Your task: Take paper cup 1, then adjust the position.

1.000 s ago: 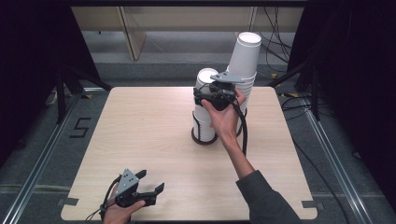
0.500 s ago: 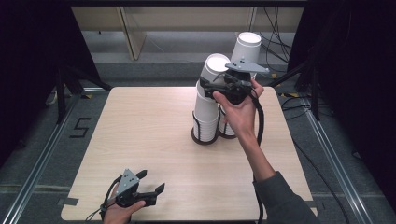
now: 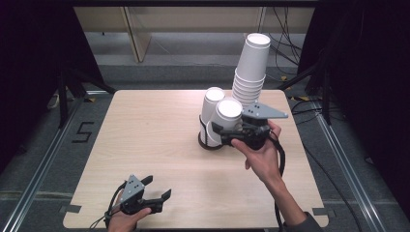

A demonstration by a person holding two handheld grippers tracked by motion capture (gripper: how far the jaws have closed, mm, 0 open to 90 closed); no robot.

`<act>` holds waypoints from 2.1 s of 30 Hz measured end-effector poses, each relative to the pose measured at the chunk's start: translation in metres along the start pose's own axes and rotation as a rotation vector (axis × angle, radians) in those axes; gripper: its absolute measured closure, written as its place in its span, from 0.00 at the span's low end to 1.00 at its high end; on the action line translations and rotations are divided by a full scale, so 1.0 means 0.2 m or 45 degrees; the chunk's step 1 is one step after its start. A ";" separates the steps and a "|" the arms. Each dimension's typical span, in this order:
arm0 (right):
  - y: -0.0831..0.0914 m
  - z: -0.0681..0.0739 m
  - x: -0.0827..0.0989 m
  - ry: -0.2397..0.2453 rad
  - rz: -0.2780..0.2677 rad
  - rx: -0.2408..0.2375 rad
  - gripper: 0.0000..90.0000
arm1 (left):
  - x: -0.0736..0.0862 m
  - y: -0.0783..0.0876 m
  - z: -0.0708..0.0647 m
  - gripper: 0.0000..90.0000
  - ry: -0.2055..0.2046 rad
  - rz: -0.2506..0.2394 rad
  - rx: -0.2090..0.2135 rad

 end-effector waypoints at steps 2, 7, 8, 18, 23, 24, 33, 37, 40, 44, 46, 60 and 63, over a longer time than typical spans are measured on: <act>0.00 0.02 0.06 -0.020 0.019 -0.039 0.21 | 0.00 0.00 0.00 0.16 0.002 -0.002 -0.005; -0.02 0.03 0.20 -0.047 0.042 -0.099 0.21 | -0.01 0.01 0.01 0.16 0.015 -0.030 -0.009; -0.03 0.02 0.22 -0.035 0.054 -0.103 0.21 | -0.01 0.01 0.01 0.16 0.012 -0.028 -0.008; -0.07 0.08 0.38 -0.029 0.133 -0.160 0.21 | -0.01 0.02 -0.01 0.16 -0.007 -0.025 0.013; -0.08 0.10 0.42 -0.028 0.161 -0.188 0.21 | -0.02 0.01 -0.01 0.16 -0.011 -0.030 0.020; -0.08 0.11 0.44 -0.015 0.167 -0.198 0.21 | -0.02 0.01 -0.01 0.16 -0.014 -0.027 0.021; -0.11 0.16 0.51 0.017 0.193 -0.232 0.21 | -0.02 0.02 -0.02 0.16 -0.019 -0.030 0.026; -0.12 0.18 0.54 0.013 0.198 -0.252 0.21 | -0.02 0.01 -0.02 0.16 -0.015 -0.048 0.036; -0.11 0.19 0.55 0.007 0.219 -0.257 0.21 | -0.02 0.01 -0.01 0.16 -0.020 -0.044 0.038; -0.11 0.22 0.56 0.010 0.234 -0.272 0.21 | -0.02 0.01 -0.02 0.16 -0.021 -0.042 0.042; -0.11 0.22 0.57 0.041 0.219 -0.283 0.21 | -0.02 0.01 -0.02 0.16 -0.020 -0.043 0.043; -0.11 0.24 0.55 0.025 0.181 -0.298 0.21 | -0.05 -0.04 -0.07 0.16 -0.061 -0.114 0.084; -0.11 0.26 0.55 -0.016 0.187 -0.330 0.21 | -0.06 -0.05 -0.09 0.16 -0.101 -0.130 0.114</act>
Point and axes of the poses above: each handheld gripper's, and its own axes: y roughly backward along the jaws, x roughly out of its underside, z roughly to its left, the point moved 2 cm from there along -y, roughly forward along the jaws, and after that the axes turned 12 degrees about x, right-handed, at the moved point
